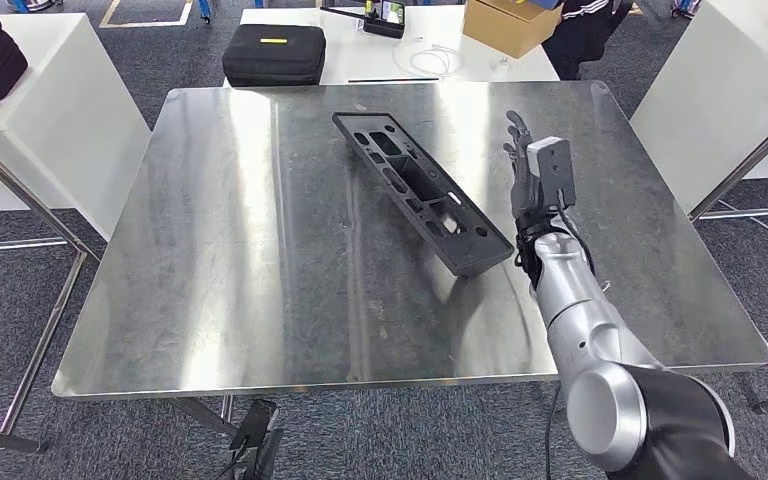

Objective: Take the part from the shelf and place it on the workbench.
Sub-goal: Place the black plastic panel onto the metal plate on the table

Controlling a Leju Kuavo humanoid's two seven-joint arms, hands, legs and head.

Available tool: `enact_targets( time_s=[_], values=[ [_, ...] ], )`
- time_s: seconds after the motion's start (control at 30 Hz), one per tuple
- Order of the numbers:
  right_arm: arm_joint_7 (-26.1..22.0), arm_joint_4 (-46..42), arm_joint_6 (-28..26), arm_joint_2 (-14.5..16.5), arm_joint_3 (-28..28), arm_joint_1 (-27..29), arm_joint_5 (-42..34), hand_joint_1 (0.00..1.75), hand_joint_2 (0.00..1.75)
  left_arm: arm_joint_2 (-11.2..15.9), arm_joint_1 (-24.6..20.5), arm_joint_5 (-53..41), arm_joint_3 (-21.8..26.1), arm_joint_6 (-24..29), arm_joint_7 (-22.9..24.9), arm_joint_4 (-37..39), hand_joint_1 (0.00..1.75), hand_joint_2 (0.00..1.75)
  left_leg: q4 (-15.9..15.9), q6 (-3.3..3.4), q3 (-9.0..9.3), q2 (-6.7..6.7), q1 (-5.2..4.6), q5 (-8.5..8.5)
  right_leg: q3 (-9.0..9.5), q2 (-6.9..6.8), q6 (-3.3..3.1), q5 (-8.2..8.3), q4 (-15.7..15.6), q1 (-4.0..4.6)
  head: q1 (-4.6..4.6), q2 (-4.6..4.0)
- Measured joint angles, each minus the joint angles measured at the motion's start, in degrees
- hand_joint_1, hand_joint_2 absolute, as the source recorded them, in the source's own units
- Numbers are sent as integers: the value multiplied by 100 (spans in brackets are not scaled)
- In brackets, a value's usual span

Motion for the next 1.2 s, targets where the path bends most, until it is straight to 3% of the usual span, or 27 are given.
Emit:
enact_targets(
  time_s=[0.17,0.3,0.4,0.57,0.73,1.0,1.2],
  values=[
    [-193,-974,1226,66,685,746,-1606,0,0,90,42,134,-13,62,-45,2,0,0,-1,-3,0,3,1,-3,-2,0,-3,-3,0,1,-1,0],
    [-369,-1978,1411,33,1471,1548,-2655,0,0,155,101,213,-12,104,-93,2,0,0,-1,-5,0,2,4,-6,-6,0,-5,-5,-1,1,-1,-1],
    [-587,-2790,1387,-35,2036,2204,-3011,0,0,209,136,240,-12,116,-130,2,0,0,-2,-10,0,3,5,-10,-6,1,-6,-6,-1,1,-1,0],
    [-664,-4072,1282,-126,2672,3060,-3083,0,0,312,184,294,-10,85,-182,0,0,0,-3,-15,0,6,5,-13,-7,2,-7,-7,-1,2,0,0],
    [-663,-4869,1222,-127,3000,3454,-3010,0,0,368,216,298,-10,83,-199,0,0,0,-4,-16,0,5,6,-14,-8,2,-9,-9,-1,2,0,-1],
    [-632,-5309,1206,-91,3171,3672,-2875,0,0,411,246,298,-10,185,-232,0,0,0,0,-10,0,2,-9,-21,-3,2,-5,-7,-4,-12,0,-1],
    [-608,-5370,1284,-18,3226,3760,-2806,0,0,417,300,298,-10,254,-233,0,0,0,14,33,-1,3,-41,-51,4,2,28,-24,-7,-41,-1,-1]
  ],
)
